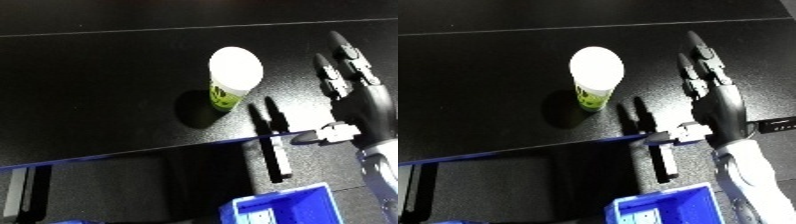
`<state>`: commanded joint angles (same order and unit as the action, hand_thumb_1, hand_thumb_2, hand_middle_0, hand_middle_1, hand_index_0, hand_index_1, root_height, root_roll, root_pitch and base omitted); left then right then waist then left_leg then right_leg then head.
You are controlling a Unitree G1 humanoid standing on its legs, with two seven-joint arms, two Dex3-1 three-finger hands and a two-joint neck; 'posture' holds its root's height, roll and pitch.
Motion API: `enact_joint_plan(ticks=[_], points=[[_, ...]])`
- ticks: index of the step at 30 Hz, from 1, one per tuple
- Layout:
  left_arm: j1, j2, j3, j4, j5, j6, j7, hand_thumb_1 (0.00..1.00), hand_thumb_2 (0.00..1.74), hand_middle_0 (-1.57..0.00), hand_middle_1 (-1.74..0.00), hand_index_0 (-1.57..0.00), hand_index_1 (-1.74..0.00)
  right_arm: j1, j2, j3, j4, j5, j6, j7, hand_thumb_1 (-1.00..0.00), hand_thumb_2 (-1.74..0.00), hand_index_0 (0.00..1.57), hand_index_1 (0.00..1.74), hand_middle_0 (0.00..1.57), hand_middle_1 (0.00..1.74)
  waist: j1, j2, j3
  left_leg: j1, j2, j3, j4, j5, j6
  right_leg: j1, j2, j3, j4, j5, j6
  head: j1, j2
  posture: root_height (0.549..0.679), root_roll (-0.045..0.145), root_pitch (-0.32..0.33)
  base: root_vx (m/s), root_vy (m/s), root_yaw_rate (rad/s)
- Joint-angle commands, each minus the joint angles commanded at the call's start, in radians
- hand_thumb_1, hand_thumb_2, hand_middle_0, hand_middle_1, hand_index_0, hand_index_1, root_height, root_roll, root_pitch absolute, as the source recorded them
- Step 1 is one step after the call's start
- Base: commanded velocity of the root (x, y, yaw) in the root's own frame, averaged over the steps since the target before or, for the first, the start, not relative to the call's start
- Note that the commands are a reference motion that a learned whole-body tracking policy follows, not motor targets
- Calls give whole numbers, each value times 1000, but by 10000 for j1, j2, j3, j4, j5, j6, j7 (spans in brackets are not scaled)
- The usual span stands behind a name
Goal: Pick up the object and place it into the box
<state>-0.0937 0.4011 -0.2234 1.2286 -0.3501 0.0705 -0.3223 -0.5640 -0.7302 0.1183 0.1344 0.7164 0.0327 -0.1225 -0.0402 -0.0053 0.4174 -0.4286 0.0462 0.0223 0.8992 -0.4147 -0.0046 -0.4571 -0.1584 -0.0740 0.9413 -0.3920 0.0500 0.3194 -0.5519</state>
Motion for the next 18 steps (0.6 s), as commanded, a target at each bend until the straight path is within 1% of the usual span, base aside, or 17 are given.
enact_joint_plan(ticks=[5,10,18], points=[[-63,-50,-98,-46,-21,23,19,0,0,0,0,0,0,-358,109,360,445,-16,291,71,0,0,0,0,0,0,88,58,30,-4,-14,11,-13,14,-10,-11,-21,22,-12,16,-22,393,142,612,40,-70,22,11,51],[-89,-59,-210,-128,-113,75,44,0,0,0,0,0,0,-737,197,682,932,14,380,252,0,0,0,0,0,0,176,135,58,-12,-14,14,-10,27,-34,-49,-43,44,16,30,-33,861,222,611,41,-71,24,14,58],[-109,-57,-354,-224,-230,144,93,0,0,0,0,0,0,-1554,369,1270,1634,291,565,505,0,0,0,0,0,0,373,249,126,-121,-68,-19,117,5,-30,-209,-88,49,190,2,-63,1644,490,609,45,-70,31,16,55]])
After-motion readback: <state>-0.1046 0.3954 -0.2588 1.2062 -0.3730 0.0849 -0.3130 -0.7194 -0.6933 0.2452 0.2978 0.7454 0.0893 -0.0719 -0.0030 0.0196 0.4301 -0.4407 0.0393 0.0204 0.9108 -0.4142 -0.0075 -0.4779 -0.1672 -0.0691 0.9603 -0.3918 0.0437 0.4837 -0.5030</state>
